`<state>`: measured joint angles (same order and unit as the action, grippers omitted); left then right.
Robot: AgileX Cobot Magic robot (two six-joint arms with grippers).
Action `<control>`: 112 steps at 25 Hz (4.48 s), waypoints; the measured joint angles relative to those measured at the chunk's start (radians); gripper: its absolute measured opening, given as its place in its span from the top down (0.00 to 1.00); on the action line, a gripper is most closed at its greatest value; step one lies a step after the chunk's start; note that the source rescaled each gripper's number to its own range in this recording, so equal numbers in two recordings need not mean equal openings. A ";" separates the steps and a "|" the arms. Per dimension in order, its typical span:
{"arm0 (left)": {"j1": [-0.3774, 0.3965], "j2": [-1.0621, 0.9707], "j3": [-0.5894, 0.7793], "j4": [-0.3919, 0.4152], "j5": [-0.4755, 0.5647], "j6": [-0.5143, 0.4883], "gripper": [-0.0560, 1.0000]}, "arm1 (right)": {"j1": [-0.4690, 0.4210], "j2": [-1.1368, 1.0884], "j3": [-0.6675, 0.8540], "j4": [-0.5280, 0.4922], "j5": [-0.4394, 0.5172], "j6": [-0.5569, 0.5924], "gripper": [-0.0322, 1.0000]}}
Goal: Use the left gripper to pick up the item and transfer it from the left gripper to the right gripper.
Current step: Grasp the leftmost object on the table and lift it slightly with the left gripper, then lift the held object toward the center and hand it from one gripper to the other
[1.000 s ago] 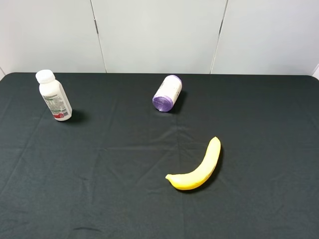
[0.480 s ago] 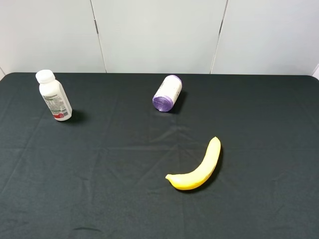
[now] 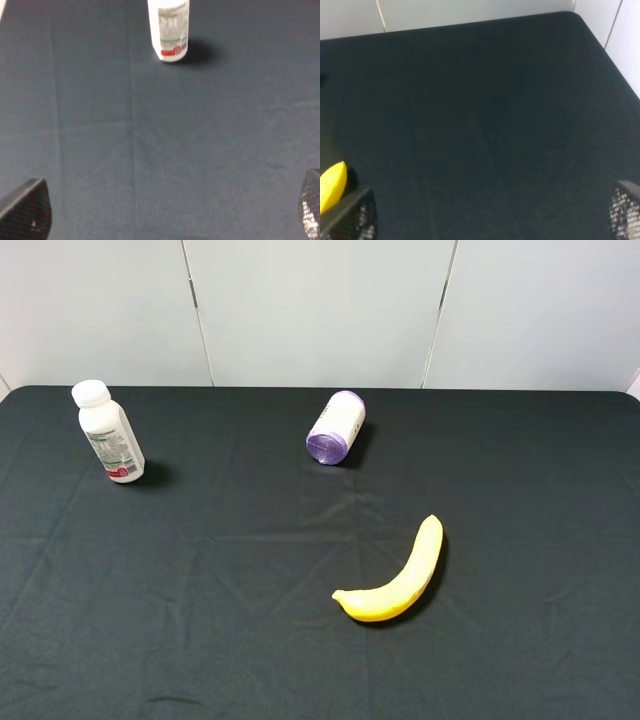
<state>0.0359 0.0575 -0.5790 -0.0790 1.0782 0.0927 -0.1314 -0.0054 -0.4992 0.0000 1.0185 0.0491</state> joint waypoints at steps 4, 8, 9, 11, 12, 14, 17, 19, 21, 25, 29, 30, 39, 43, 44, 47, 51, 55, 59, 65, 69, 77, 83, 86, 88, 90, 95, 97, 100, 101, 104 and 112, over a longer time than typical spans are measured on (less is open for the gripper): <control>0.000 0.182 -0.137 0.001 0.011 -0.011 0.02 | 0.000 0.000 0.000 0.000 0.000 0.000 0.00; 0.000 0.419 -0.282 0.002 0.011 -0.012 0.02 | 0.000 0.000 0.000 0.000 0.000 0.000 0.00; 0.000 0.484 -0.320 0.002 0.011 -0.011 0.02 | 0.000 0.000 0.000 0.000 0.000 0.000 0.00; 0.000 0.613 -0.391 0.002 0.013 -0.009 0.01 | 0.000 0.000 0.000 0.000 0.000 0.000 0.00; 0.000 0.666 -0.418 0.003 0.013 -0.009 0.01 | 0.000 0.000 0.000 0.000 0.000 0.000 0.00; 0.000 0.777 -0.480 0.003 0.019 -0.010 0.00 | 0.000 0.000 0.000 0.000 0.000 0.000 0.00; 0.000 0.947 -0.559 0.003 0.022 -0.030 0.00 | 0.000 0.000 0.000 0.000 0.000 0.000 0.00; 0.000 1.045 -0.603 0.004 0.031 -0.046 0.00 | 0.000 0.000 0.000 0.000 0.000 0.000 0.00; 0.000 1.136 -0.645 0.005 0.035 -0.054 0.00 | 0.000 0.000 0.000 0.000 0.000 0.000 0.00; 0.000 1.304 -0.717 0.005 0.036 -0.066 0.00 | 0.000 0.000 0.000 0.000 0.000 0.000 0.00; 0.000 1.451 -0.778 0.005 0.028 -0.079 0.00 | 0.000 0.000 0.000 0.000 0.000 0.000 0.00; 0.000 1.492 -0.791 0.005 0.025 -0.082 0.00 | 0.000 0.000 0.000 0.000 0.000 0.000 0.00; -0.050 1.714 -0.879 0.041 -0.018 -0.108 0.00 | 0.000 0.000 0.000 0.000 0.000 0.000 0.00; -0.090 1.773 -0.885 0.079 -0.059 -0.150 0.00 | 0.000 0.000 0.000 0.000 0.000 0.000 0.00; -0.101 1.789 -0.885 0.079 -0.068 -0.161 0.00 | 0.000 0.000 0.000 0.000 0.000 0.000 0.00; -0.122 1.816 -0.885 0.079 -0.097 -0.185 0.00 | 0.000 0.000 0.000 0.000 0.000 0.000 0.00; -0.144 1.855 -0.885 0.094 -0.138 -0.212 0.00 | 0.000 0.000 0.000 0.000 0.000 0.000 0.00; -0.150 1.895 -0.885 0.095 -0.163 -0.227 0.00 | 0.000 0.000 0.000 0.000 0.000 0.000 0.00; -0.151 1.931 -0.885 0.094 -0.183 -0.248 0.00 | 0.000 0.000 0.000 0.000 0.000 0.000 0.00; -0.151 1.953 -0.885 0.094 -0.207 -0.265 0.01 | 0.000 0.000 0.000 0.000 0.000 0.000 0.00; -0.151 1.953 -0.885 0.093 -0.209 -0.265 0.23 | 0.000 0.000 0.000 0.000 0.000 0.000 0.00; -0.151 1.953 -0.885 0.094 -0.212 -0.267 0.94 | 0.000 0.000 0.000 0.000 0.000 0.000 0.00; -0.151 1.953 -0.885 0.094 -0.213 -0.267 0.94 | 0.000 0.000 0.000 0.000 0.000 0.000 0.00; -0.151 1.953 -0.885 0.094 -0.213 -0.266 0.94 | 0.000 0.000 0.000 0.000 0.000 0.000 0.00; -0.151 1.951 -0.893 0.090 -0.199 -0.262 0.94 | 0.000 0.000 0.000 0.000 0.000 0.000 0.00; -0.151 1.939 -0.910 0.079 -0.171 -0.262 0.94 | 0.000 0.000 0.000 0.000 0.000 0.000 0.00; -0.151 1.853 -0.963 0.061 -0.106 -0.262 0.94 | 0.000 0.000 0.000 0.000 0.000 0.000 0.00; -0.151 1.821 -0.970 0.050 -0.086 -0.262 0.94 | 0.000 0.000 0.000 0.000 0.000 0.000 0.00; -0.151 1.792 -0.972 0.005 -0.053 -0.235 0.94 | 0.000 0.000 0.000 0.000 0.000 0.000 0.00; -0.151 1.785 -0.972 -0.019 -0.043 -0.220 0.94 | 0.000 0.000 0.000 0.000 0.000 0.000 0.00; -0.151 1.773 -0.972 -0.131 -0.014 -0.153 0.94 | 0.000 0.000 0.000 0.000 0.000 0.000 0.00; -0.192 1.764 -0.972 -0.349 0.029 -0.003 0.94 | 0.000 0.000 0.000 0.000 0.000 0.000 0.00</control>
<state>-0.1561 1.8217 -1.5511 -0.4275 1.1071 0.0898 -0.1314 -0.0054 -0.4992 0.0000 1.0185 0.0491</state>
